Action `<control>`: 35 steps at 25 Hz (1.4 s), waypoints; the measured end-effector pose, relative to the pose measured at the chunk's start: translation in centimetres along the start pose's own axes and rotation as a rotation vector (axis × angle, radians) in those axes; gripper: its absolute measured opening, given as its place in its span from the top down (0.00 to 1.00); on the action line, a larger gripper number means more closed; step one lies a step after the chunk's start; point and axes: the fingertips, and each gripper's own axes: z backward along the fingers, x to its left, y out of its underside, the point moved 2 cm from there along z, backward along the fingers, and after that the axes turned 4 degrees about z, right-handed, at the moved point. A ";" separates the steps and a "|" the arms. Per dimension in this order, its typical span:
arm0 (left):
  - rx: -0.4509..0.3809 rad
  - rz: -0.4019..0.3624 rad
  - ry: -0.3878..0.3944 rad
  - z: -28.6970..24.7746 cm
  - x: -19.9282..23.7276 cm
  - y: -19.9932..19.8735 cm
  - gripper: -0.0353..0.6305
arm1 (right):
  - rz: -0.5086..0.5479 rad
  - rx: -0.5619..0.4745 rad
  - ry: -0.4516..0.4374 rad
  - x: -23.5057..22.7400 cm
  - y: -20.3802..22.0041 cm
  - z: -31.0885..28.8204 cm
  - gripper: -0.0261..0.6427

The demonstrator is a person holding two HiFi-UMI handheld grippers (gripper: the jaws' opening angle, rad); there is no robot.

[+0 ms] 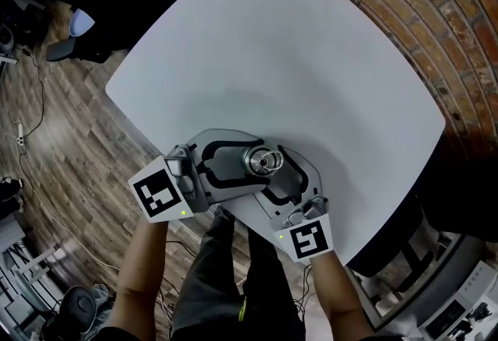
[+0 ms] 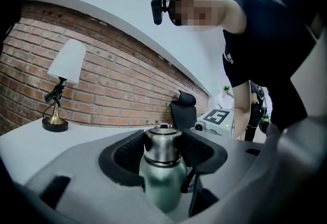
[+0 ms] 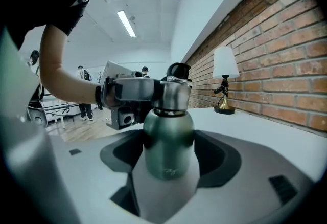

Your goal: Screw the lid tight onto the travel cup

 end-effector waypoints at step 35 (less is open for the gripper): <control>0.008 -0.020 -0.329 -0.8 0.2 0.1 0.56 | -0.012 0.001 0.005 0.0 0.3 -0.4 0.53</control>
